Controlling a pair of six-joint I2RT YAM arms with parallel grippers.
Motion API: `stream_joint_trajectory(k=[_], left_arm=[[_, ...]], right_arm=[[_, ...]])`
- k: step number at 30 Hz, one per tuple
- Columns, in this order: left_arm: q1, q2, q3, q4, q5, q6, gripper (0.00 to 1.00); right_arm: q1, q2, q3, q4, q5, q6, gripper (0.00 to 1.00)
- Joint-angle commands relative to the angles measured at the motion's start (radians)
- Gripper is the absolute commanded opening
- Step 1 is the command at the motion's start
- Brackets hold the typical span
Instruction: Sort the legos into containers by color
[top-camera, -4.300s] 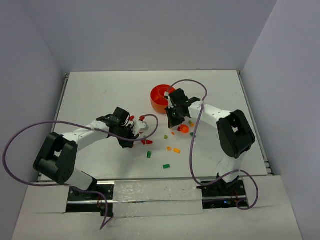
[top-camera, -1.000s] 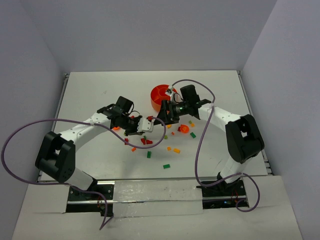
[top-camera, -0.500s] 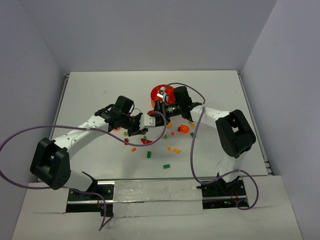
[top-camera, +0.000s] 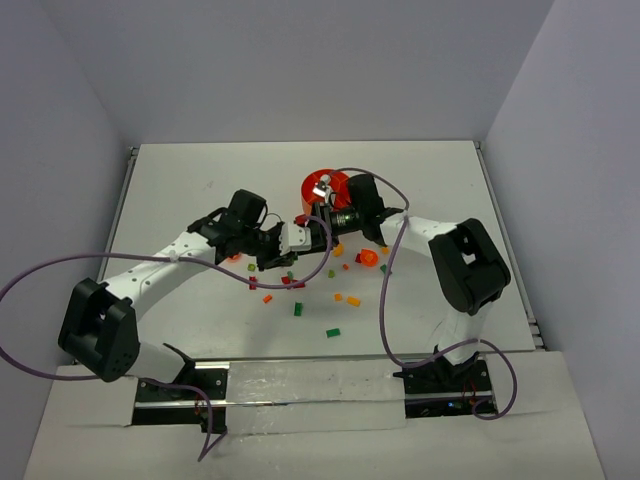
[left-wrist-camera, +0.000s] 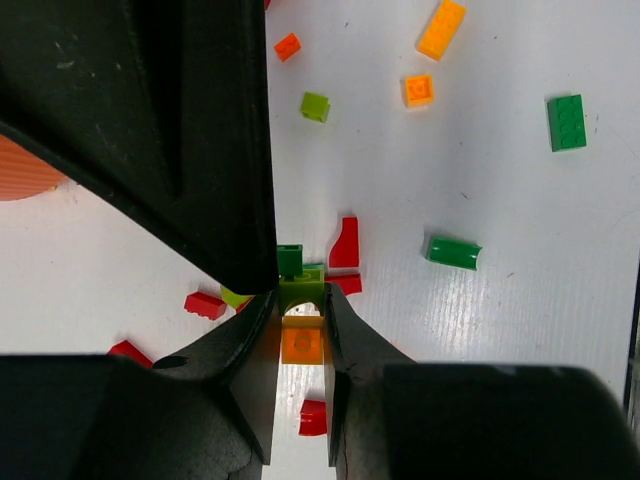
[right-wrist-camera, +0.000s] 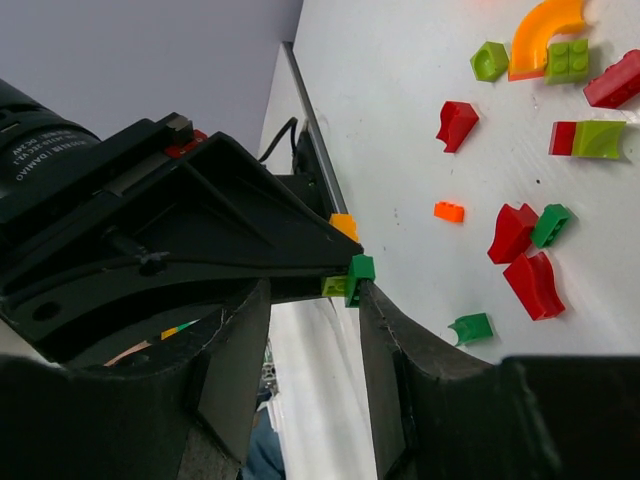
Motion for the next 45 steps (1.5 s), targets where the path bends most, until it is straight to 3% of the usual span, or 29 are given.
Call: stream_joint_trajectory(k=[1,7,23,24,27,29,37,45], left_arm=[[-0.006,-0.04,0.022,0.052,0.025,-0.036,0.0],[-0.006,-0.048,0.024,0.046,0.029,-0.035,0.0],[-0.006,-0.054,0.039,0.077,0.039,-0.091,0.0],[-0.006,-0.053,0.04,0.074,0.041,-0.092,0.0],[-0.006,-0.051,0.038,0.053,0.047,-0.081,0.0],[-0.006,-0.056,0.019,0.038,0.04,-0.051,0.0],[0.024,-0.097,-0.132,-0.025,-0.002,0.072,0.0],[0.062,-0.044,-0.237,-0.027,-0.047,0.154,0.01]], right_arm=[[0.008,0.015,0.006,0.008,-0.012,-0.023,0.48],[0.008,0.018,0.004,0.0,-0.006,-0.034,0.46],[0.022,0.023,0.002,0.015,-0.012,-0.035,0.31],[0.021,0.024,0.005,0.008,-0.012,-0.037,0.28],[0.02,0.025,0.012,-0.01,-0.007,-0.051,0.05],[0.017,0.02,0.013,-0.028,-0.005,-0.065,0.0],[-0.057,-0.013,0.007,-0.126,0.026,-0.163,0.0],[-0.073,0.023,0.066,-0.44,0.235,-0.398,0.0]])
